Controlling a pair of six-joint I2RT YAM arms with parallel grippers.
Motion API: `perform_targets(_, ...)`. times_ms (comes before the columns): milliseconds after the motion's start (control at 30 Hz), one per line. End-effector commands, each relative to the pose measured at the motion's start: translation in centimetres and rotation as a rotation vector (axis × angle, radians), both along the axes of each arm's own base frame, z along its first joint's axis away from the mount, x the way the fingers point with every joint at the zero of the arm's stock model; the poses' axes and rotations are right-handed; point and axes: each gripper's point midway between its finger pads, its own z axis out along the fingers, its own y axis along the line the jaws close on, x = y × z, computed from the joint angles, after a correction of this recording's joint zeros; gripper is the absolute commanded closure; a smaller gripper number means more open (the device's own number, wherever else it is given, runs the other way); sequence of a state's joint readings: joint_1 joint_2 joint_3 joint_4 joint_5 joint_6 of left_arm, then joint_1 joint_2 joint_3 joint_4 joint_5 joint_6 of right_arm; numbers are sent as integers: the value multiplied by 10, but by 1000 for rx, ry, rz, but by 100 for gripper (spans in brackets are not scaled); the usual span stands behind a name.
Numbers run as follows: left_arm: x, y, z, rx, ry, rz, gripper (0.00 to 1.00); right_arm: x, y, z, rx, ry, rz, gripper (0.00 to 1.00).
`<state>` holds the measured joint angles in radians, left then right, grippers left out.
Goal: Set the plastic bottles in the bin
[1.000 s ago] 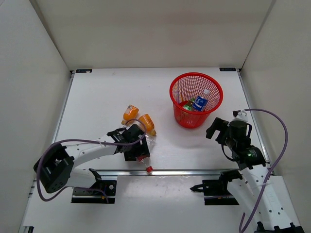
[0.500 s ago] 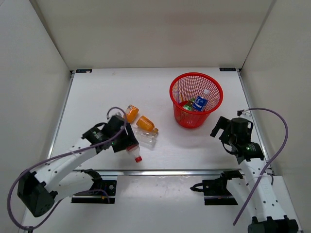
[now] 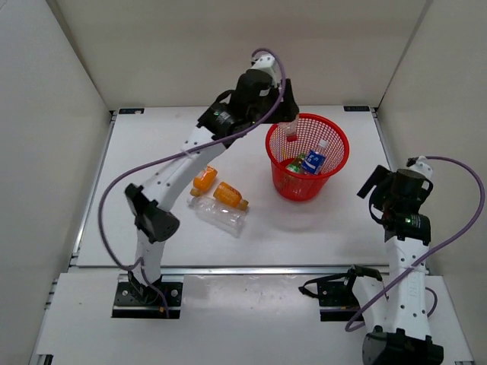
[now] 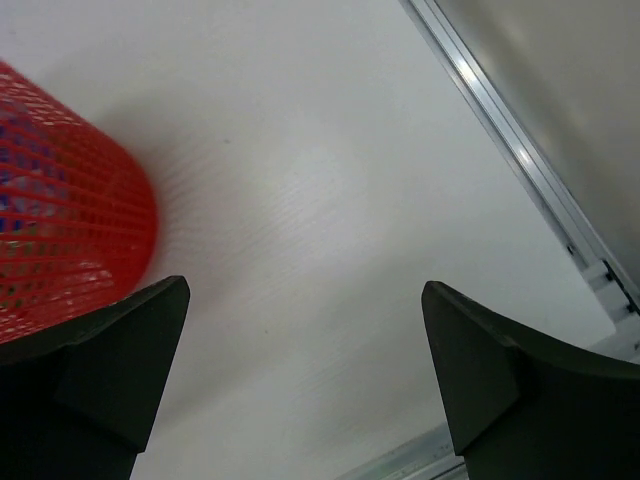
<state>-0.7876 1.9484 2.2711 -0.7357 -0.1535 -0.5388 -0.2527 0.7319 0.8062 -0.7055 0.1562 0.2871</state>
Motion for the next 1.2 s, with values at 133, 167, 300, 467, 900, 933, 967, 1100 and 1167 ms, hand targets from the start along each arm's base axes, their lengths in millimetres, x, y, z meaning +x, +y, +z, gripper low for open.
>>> perform_targets(133, 11, -64, -14, -72, -48, -148, 38, 17, 17, 68, -103, -144, 111, 0)
perform_targets(167, 11, -63, -18, -62, -45, -158, 24, 19, 19, 75, -114, -155, 134, 1)
perform_targets(300, -7, -69, 4, -22, -103, -172, 1, 22, 32, 107, -137, -212, 227, 1)
perform_targets(467, -29, -25, 40, -40, -148, -145, 1, 35, 81, 144, -178, -274, 463, 1)
perform_targets(900, -152, 307, -149, 241, 310, 409, 1, 11, 356, 94, -198, -103, 1439, 1)
perform_targets(933, -170, 315, -153, 242, 335, 434, 1, 8, 380, 78, -173, -90, 1539, 1)
perform_targets(967, -183, 327, -156, 251, 343, 493, 1, 5, 397, 63, -173, -67, 1608, 1)
perform_targets(1100, -207, 331, -164, 224, 381, 507, 2, 5, 452, 17, -314, -36, 1779, 1)
perform_targets(1167, -212, 330, -160, 188, 369, 508, 1, 11, 468, -5, -362, -30, 1844, 0)
